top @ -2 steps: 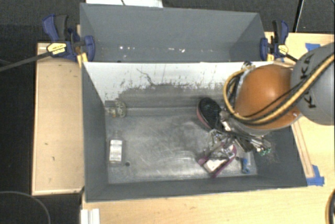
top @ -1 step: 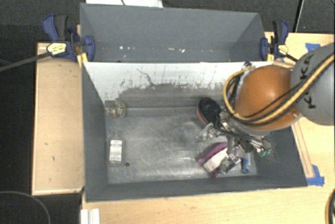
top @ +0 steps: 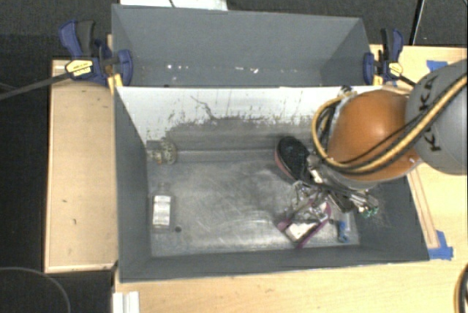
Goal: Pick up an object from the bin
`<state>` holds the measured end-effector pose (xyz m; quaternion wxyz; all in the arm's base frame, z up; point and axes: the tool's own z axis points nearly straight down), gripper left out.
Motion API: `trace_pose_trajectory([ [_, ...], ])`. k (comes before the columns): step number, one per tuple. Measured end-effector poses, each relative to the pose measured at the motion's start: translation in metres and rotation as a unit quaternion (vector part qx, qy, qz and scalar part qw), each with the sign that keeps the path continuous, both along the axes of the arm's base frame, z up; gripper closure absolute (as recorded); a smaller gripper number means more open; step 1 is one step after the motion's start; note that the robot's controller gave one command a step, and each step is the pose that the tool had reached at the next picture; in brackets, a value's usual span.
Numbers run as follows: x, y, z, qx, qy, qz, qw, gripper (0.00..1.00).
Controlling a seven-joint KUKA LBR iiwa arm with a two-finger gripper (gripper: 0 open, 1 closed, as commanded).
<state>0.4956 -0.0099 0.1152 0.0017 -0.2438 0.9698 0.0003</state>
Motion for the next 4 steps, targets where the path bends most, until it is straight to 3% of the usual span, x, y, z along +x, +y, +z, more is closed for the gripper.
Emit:
trace_pose_trajectory([
  [1, -0.0011, -0.0002, -0.0009, 0.000, 0.0016, -0.001, 1.0000, 0.00],
  [2, -0.0001, 0.0000, -0.0001, 0.000, 0.0003, -0.002, 1.0000, 1.00],
  [3, -0.0011, -0.0002, -0.0009, 0.000, 0.0018, -0.002, 1.0000, 0.00],
  [4, -0.0003, -0.0001, -0.0002, 0.000, 0.0007, -0.003, 1.0000, 1.00],
])
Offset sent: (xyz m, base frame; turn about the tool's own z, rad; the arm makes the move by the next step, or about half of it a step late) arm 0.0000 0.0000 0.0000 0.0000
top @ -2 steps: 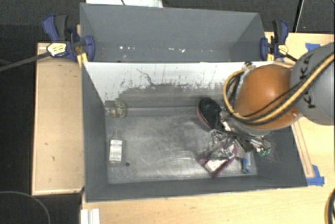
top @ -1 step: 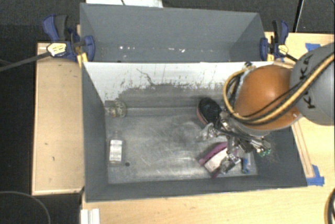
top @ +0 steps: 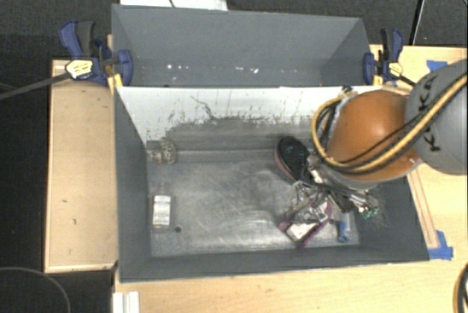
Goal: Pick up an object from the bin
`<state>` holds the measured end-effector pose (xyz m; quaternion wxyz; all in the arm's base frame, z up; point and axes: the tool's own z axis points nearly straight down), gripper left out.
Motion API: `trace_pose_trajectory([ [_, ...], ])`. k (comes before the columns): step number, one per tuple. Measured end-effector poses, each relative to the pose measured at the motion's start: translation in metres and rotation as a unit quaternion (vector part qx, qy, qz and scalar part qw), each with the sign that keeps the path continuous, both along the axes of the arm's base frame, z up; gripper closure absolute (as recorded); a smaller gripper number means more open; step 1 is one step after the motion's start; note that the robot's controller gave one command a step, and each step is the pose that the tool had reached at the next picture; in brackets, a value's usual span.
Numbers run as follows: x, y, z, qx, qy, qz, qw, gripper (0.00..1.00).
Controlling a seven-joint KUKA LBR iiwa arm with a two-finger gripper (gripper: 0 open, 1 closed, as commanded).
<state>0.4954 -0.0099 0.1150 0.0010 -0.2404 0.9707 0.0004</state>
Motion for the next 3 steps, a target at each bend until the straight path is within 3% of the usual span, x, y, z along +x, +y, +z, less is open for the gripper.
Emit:
trace_pose_trajectory([
  [1, -0.001, 0.000, -0.001, 0.000, 0.0013, 0.008, 1.0000, 0.00],
  [2, 0.000, 0.000, 0.000, 0.000, 0.0004, 0.007, 1.0000, 1.00],
  [3, 0.027, -0.011, -0.037, 0.000, -0.0063, 0.129, 0.9917, 1.00],
])
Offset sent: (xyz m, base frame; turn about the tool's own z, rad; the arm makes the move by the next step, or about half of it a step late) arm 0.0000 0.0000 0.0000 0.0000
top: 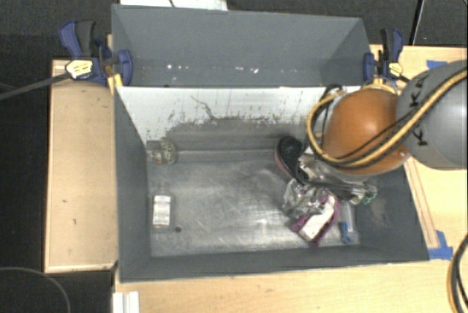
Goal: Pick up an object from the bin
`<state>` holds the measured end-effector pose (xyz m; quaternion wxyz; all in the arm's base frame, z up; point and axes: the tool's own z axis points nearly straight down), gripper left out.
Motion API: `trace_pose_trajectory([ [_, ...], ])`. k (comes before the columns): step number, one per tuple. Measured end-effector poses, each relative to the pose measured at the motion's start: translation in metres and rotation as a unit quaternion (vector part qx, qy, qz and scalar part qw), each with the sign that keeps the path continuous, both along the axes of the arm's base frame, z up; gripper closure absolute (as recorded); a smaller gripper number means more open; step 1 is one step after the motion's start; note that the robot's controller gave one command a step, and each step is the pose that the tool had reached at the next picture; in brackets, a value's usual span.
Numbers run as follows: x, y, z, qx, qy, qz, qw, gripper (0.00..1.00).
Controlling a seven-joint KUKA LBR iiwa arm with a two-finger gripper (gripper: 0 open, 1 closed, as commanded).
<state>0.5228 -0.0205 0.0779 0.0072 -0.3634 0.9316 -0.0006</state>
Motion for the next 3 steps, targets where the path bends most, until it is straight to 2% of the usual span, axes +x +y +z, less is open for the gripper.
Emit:
trace_pose_trajectory([
  [1, -0.002, -0.001, -0.001, -0.001, 0.0043, -0.001, 1.0000, 0.00],
  [2, -0.021, 0.083, -0.005, -0.003, 0.0026, 0.171, 0.9853, 0.00],
  [3, 0.004, -0.035, 0.040, -0.005, 0.0034, 0.148, 0.9889, 0.00],
])
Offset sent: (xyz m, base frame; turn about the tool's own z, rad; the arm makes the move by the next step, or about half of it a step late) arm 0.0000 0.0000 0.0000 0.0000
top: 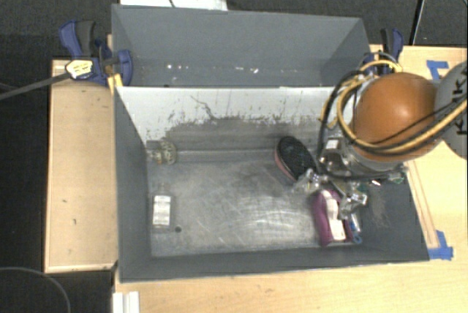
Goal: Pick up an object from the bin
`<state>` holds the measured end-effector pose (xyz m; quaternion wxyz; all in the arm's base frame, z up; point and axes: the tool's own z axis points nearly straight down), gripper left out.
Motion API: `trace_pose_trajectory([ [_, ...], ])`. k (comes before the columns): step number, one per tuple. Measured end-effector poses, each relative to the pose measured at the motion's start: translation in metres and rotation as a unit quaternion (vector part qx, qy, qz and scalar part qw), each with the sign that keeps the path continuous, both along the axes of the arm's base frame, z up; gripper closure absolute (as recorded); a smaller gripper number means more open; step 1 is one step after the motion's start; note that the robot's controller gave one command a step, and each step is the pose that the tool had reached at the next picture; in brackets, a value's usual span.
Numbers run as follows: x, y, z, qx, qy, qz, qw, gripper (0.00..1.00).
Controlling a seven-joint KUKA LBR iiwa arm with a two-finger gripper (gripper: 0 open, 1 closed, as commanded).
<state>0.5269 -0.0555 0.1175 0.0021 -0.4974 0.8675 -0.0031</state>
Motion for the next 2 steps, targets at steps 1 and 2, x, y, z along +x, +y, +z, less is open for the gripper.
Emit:
trace_pose_trajectory([
  [1, -0.0289, -0.0218, -0.0426, 0.001, -0.0022, 0.221, 0.9753, 0.00],
  [2, -0.0285, -0.0273, -0.0414, -0.004, 0.0005, 0.217, 0.9762, 1.00],
])
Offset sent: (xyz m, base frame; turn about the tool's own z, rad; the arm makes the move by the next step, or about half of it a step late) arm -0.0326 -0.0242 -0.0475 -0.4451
